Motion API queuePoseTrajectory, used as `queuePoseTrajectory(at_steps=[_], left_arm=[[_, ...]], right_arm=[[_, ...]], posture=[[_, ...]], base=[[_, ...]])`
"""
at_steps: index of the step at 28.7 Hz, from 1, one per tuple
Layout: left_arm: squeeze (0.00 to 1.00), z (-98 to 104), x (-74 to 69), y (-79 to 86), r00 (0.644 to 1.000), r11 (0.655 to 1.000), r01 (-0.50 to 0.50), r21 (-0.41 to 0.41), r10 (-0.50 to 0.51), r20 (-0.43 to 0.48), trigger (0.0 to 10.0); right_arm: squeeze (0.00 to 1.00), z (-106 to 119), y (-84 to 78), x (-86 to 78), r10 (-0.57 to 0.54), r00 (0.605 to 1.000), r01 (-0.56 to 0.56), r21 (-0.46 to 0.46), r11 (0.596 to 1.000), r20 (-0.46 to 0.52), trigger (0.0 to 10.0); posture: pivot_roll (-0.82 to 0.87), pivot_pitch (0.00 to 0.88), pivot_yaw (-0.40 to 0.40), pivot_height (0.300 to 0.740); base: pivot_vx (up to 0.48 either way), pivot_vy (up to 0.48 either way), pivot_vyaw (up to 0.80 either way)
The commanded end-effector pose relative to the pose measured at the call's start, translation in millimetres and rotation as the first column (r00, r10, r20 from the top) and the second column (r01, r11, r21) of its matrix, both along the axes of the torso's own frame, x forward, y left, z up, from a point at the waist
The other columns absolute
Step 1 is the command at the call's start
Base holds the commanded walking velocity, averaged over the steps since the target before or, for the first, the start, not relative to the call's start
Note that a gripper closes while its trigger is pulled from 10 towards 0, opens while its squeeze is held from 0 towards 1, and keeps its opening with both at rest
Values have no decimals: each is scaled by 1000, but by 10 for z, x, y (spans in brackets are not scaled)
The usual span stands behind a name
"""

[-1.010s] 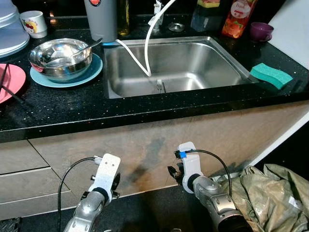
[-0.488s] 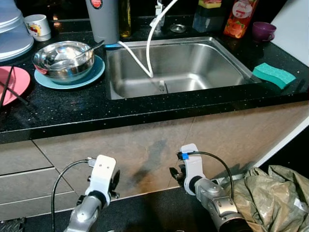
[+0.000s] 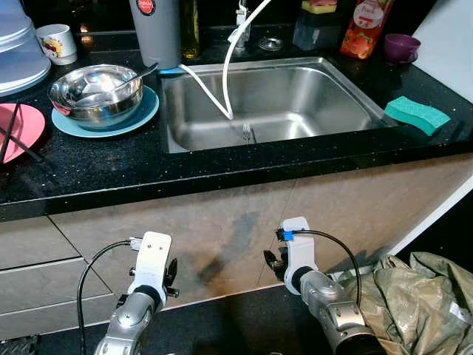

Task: Kitchen organization

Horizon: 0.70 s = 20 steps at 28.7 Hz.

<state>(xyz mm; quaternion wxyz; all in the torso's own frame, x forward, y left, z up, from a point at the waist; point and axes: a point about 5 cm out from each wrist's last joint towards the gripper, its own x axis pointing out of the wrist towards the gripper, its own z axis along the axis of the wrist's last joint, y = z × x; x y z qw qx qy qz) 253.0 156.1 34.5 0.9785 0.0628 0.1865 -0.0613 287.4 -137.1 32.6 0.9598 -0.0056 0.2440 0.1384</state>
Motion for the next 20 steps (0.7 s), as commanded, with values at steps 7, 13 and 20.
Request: queuePoseTrajectory(at_steps=[7,13,20], left_arm=[[0,-68,19,20,998,1000,-24,2,24,-64,10000],[0,-31,40,1,999,1000,4,5,-4,-35,10000],[0,23,34,-4,1000,1000,14,-10,-14,28,10000]], right_arm=[[0,29,39,19,-13,1000,13,-3,1000,21,10000],[0,30,25,14,-24,999,24,-4,1000,27,10000],[0,48,18,-3,-26,999,26,0,1000,32,10000]], posture=[[21,119,-17,740],[19,119,-21,740],[8,124,-18,740]], base=[[0,0,0],[0,0,0],[0,0,0]])
